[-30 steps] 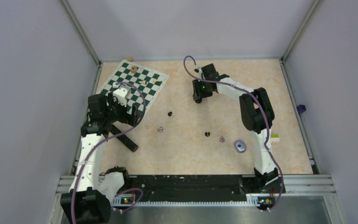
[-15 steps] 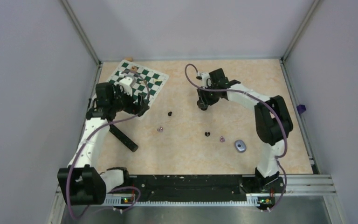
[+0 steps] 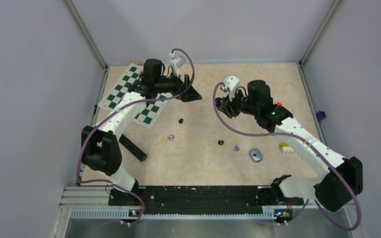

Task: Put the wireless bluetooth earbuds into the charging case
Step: Pass from the right arm to the left

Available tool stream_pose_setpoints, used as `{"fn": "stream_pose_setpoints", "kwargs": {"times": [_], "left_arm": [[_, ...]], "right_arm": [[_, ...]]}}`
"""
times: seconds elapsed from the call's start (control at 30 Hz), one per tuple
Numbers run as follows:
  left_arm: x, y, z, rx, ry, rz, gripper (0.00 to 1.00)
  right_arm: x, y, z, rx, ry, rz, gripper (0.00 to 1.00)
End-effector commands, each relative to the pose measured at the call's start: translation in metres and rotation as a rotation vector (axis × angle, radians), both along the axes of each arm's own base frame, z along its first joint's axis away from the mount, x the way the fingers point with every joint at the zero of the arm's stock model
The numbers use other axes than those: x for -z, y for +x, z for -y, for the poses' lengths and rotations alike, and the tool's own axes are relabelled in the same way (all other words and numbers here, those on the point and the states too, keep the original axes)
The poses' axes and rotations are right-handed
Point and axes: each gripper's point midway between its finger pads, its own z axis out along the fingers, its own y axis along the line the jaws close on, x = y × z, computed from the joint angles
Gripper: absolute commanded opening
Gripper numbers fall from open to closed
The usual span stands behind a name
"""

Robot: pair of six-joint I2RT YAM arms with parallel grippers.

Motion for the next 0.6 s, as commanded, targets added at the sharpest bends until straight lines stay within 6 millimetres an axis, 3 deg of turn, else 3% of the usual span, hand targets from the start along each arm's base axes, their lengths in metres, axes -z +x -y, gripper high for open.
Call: {"fn": "stream_pose_setpoints", "kwargs": {"times": [0.0, 0.27, 0.57], "left_arm": [[-0.040, -0.007, 0.032, 0.095, -0.160, -0.054, 0.99], [-0.020, -0.033, 0.073, 0.176, -0.134, -0.103, 0.99], [-0.002, -0.042, 0.092, 0.215, -0.107, -0.146, 0.96]], "right_arm": [[-0.017, -0.009, 0.001, -0.055, 0.008, 0.131, 0.32], [-0.020, -0.016, 0.004, -0.072, 0.002, 0.167, 0.33], [-0.021, -0.020, 0.002, -0.083, 0.009, 0.173, 0.34]]}}
